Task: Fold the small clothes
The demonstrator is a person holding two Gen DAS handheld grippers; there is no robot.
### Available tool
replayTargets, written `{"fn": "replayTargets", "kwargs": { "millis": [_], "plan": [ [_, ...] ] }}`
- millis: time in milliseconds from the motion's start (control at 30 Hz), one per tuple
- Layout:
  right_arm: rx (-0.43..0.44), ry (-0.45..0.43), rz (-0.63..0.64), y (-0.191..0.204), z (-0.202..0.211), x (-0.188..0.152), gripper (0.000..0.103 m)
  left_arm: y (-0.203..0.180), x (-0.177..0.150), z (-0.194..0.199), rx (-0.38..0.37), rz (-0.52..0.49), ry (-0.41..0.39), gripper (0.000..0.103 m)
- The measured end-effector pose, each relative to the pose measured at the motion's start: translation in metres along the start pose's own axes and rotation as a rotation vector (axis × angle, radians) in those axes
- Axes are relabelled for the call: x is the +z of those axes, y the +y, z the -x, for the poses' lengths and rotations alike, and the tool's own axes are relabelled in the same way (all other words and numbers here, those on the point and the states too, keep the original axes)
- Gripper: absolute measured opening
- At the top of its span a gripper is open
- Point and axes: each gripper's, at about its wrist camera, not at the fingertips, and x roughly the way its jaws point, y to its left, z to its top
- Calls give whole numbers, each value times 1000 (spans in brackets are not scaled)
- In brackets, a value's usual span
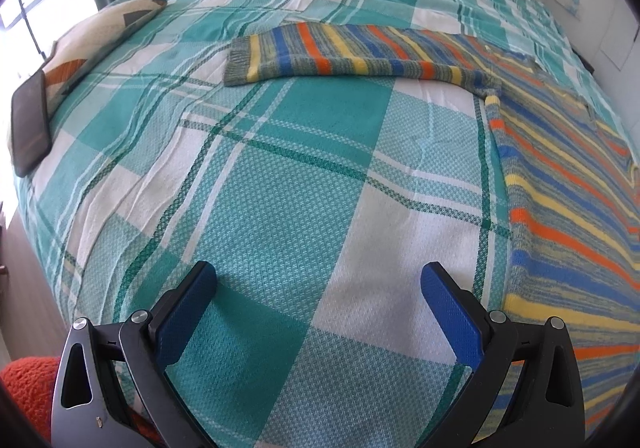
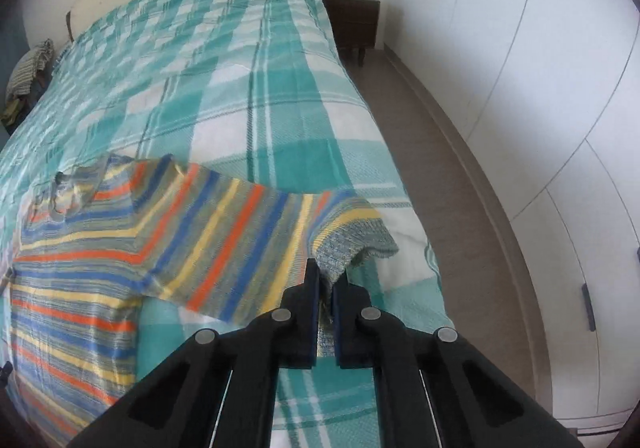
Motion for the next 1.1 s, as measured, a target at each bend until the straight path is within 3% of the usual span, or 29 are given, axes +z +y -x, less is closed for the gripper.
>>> {"fn": "replayTargets", "kwargs": {
  "millis": [133,267,300,333,400,533,600,667,700,733,800,867,900,967,1033,1100],
  "plan": [
    [391,-104,5,81,47,25,5,0,6,-1,-36,8,-5,102],
    [712,-94,31,176,46,32,7,1,6,-2,-35,6,2,102],
    [758,-79,33,197,37,32,16,1,5,-4,-30,-1,8,102],
    [777,-46,41,222,26,24,47,0,5,-5,-21,-9,10,102],
    [776,46,56,251,1,19,81,0,3,-6,-4,-23,6,102],
    [753,88,34,250,-24,8,81,0,4,-6,-12,-22,8,102],
    [725,162,-11,236,-45,0,81,-1,5,-8,-14,-20,7,102],
    [616,253,-37,217,-77,-13,78,-3,6,-10,-3,-26,8,102],
    [512,290,-42,204,-95,-22,75,-5,5,-11,3,-31,7,102],
    [403,321,-63,186,-110,-30,60,-5,5,-11,8,-35,5,102],
    [373,295,-158,149,-118,-37,24,-6,4,-10,9,-38,3,102],
    [333,216,-179,128,-101,-33,29,-6,4,-11,8,-38,5,102],
    [348,182,-150,127,-89,-30,29,-6,5,-12,6,-37,6,102],
    [473,176,-75,135,-70,-29,30,-7,6,-13,8,-33,6,103],
    [566,186,0,147,-54,-37,50,-8,5,-14,16,-34,0,103],
    [562,201,75,155,-55,-56,60,-9,3,-14,24,-41,-12,103]
  ]
}}
